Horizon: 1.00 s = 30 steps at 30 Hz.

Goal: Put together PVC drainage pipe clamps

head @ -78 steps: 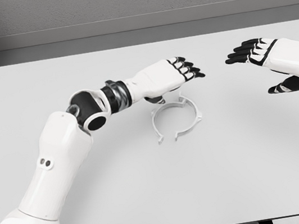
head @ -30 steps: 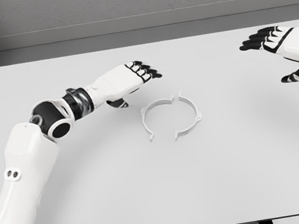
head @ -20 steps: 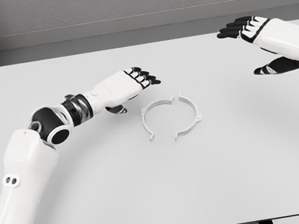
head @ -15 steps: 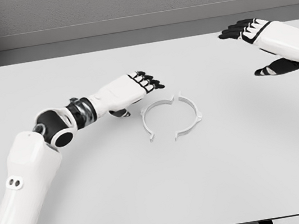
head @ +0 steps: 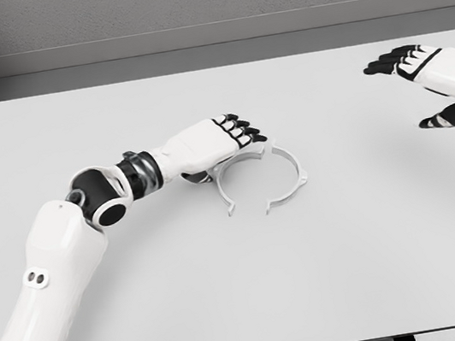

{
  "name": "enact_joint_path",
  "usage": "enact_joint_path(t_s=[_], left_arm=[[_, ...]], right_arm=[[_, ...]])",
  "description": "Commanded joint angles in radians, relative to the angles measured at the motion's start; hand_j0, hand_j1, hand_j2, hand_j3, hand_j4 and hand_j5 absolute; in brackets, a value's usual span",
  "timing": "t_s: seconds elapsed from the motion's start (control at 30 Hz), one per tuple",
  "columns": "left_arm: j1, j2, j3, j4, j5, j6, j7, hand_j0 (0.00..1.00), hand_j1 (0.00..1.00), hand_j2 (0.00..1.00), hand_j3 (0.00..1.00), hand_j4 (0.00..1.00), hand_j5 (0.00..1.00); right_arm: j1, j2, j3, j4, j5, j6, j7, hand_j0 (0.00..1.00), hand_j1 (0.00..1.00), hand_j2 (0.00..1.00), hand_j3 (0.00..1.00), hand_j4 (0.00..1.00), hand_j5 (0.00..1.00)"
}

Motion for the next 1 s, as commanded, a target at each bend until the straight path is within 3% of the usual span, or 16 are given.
enact_joint_path(t_s=[0.0,0.97], left_arm=[[0.000,-0.003,0.000,-0.001,0.006,0.002,0.001,1.00,1.00,1.00,1.00,1.00,1.00],[0.021,-0.029,-0.036,-0.045,0.006,0.002,0.001,1.00,1.00,1.00,1.00,1.00,1.00]], right_arm=[[0.000,-0.016,0.000,0.000,-0.004,-0.001,-0.001,1.00,1.00,1.00,1.00,1.00,1.00],[0.006,-0.016,0.003,-0.004,-0.006,-0.002,-0.001,1.00,1.00,1.00,1.00,1.00,1.00]])
